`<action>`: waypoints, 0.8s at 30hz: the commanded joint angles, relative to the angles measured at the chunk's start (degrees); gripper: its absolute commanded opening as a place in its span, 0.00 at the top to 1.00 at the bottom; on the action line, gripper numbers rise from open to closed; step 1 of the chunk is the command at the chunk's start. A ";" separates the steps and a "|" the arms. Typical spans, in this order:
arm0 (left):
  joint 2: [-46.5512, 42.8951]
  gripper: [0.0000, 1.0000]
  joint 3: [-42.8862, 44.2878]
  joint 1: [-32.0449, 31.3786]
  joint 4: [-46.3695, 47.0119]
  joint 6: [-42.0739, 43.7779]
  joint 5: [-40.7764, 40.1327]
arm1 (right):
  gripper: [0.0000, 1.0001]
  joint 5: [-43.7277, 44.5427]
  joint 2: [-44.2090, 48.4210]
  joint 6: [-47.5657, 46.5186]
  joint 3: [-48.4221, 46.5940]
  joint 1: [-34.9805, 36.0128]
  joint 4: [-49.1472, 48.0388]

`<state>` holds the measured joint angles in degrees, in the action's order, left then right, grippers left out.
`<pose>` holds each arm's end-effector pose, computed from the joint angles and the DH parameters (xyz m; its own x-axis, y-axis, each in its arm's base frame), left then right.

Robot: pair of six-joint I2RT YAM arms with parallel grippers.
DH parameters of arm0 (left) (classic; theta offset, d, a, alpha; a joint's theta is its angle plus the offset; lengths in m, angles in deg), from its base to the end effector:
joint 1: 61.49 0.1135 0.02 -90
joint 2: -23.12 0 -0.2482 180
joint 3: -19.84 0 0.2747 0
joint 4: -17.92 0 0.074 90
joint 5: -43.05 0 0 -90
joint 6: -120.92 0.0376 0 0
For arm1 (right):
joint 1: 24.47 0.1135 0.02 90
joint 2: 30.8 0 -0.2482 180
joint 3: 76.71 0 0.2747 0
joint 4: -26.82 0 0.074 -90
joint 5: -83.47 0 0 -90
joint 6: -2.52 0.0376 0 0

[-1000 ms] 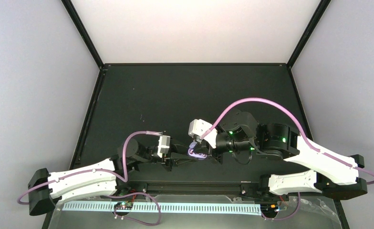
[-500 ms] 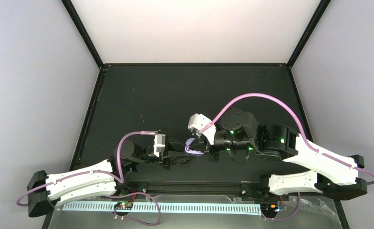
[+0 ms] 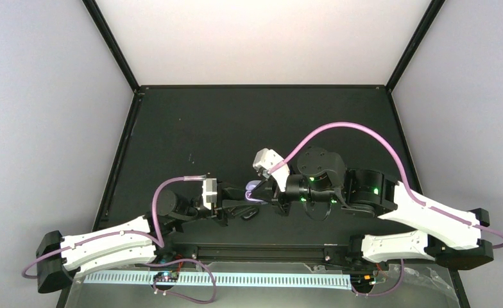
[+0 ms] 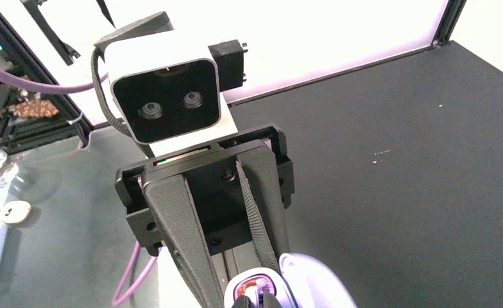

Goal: Insert the wireless bluetooth earbuds into the charging case
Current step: Place the earbud in the charging case.

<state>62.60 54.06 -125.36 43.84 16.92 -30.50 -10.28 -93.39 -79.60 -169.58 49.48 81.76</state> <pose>0.0807 -0.1887 0.2850 -0.0858 -0.3520 -0.9321 0.9863 0.1024 -0.1294 0.0652 0.2355 0.4258 -0.2480 -0.3672 -0.8965 -0.9504 0.2717 0.1516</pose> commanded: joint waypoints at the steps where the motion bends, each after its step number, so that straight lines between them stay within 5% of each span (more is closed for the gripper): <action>1: -0.98 0.98 0.72 0.00 3.89 0.29 -2.31 | 0.91 -0.12 1.00 0.93 1.18 0.47 -0.02; 10: -0.99 0.99 -0.24 -0.02 3.64 -0.14 -2.21 | 0.79 2.10 3.18 0.13 -4.65 0.43 1.89; 17: -1.14 0.98 -0.51 -0.02 4.12 -0.50 -0.95 | 0.63 15.72 8.15 1.32 -2.35 0.26 -1.04; 20: -1.38 0.98 -0.51 -0.02 4.55 -0.59 0.97 | 0.62 22.13 7.99 3.16 -1.31 -1.38 0.01; 24: -2.07 0.98 -0.47 0.03 5.18 -0.92 4.07 | 0.62 18.62 5.92 2.47 -1.25 -4.19 2.55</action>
<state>61.97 53.41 -125.36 45.85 16.84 -30.37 6.05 -85.13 -77.63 -172.05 47.01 82.18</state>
